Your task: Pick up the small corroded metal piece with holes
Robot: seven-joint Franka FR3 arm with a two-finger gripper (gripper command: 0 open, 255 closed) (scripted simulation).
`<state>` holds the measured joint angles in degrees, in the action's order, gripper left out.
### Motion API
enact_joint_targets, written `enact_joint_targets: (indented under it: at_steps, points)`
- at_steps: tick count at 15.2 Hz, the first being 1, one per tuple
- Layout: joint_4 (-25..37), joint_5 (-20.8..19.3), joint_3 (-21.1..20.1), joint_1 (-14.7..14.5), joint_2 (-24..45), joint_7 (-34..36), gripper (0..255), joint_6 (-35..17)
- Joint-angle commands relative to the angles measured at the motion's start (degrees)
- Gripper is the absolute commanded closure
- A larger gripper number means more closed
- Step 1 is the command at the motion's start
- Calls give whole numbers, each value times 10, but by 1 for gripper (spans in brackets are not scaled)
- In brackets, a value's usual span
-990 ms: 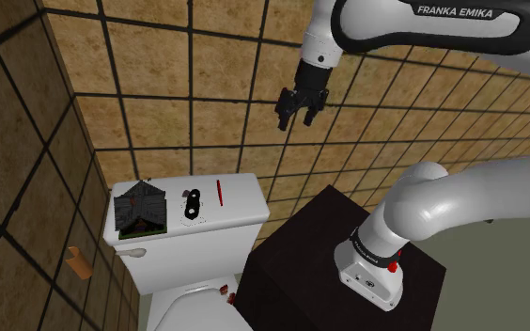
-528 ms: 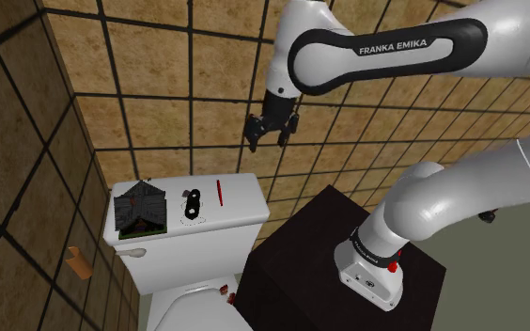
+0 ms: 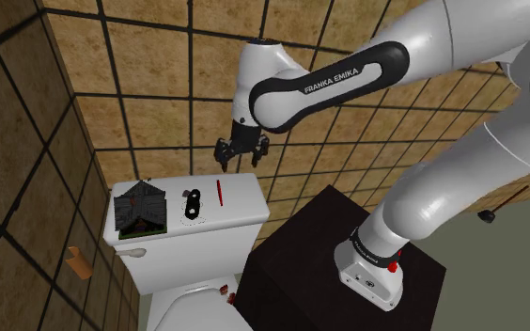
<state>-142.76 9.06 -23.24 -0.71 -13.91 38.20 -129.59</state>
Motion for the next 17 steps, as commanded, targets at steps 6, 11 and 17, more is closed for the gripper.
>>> enact_joint_targets:
  at_steps: [6, 11, 17]
  points:
    - [68, -114, -37, 10, 182, 159, 0, -101]
    - [144, -213, -9, -26, 311, 274, 0, -137]
    - [230, -273, 37, -77, 427, 351, 0, -155]
